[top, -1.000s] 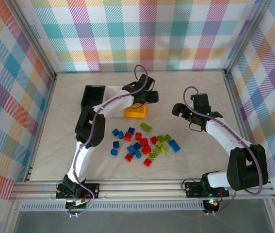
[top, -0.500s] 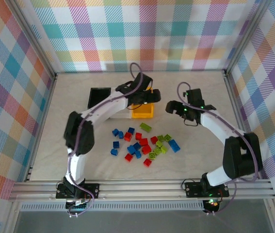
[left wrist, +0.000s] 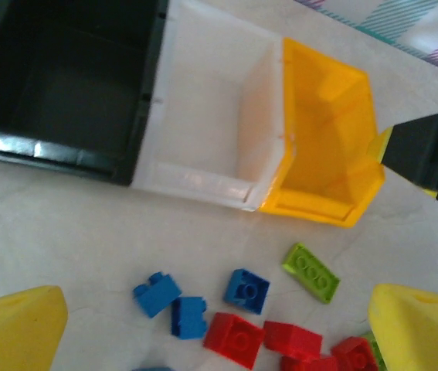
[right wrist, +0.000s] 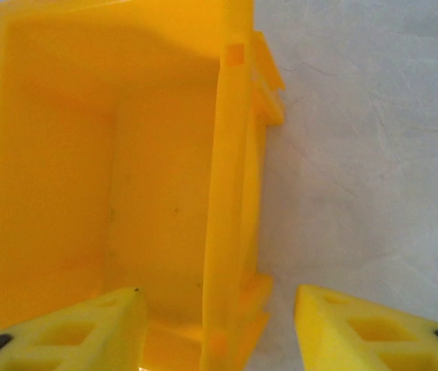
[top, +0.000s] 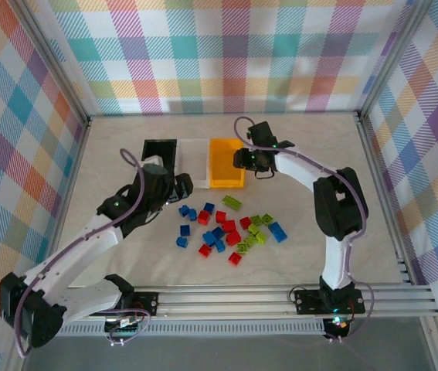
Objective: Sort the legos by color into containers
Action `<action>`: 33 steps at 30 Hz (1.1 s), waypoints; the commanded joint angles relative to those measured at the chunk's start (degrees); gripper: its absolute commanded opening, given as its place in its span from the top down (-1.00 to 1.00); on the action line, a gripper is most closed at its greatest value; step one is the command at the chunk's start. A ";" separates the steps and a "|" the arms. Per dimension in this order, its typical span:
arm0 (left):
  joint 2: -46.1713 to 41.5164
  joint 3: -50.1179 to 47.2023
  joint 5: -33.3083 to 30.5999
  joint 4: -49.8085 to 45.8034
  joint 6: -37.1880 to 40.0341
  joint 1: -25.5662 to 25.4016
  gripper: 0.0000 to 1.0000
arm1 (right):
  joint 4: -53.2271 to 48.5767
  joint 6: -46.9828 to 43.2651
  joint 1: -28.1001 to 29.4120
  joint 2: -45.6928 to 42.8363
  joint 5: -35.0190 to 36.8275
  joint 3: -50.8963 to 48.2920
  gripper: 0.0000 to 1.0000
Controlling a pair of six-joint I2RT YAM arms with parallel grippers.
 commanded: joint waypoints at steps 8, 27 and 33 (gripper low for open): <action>-5.78 -5.58 -2.32 1.29 -2.03 1.36 -1.00 | -8.06 0.06 1.05 6.51 7.48 7.94 0.36; -7.93 -7.23 -0.96 0.55 -2.36 2.58 -1.00 | -11.55 -9.74 -3.56 -1.74 9.28 4.66 1.00; -9.11 -8.26 -0.64 0.42 -2.59 2.87 -1.00 | -8.79 -12.67 -7.28 -4.54 1.62 0.40 1.00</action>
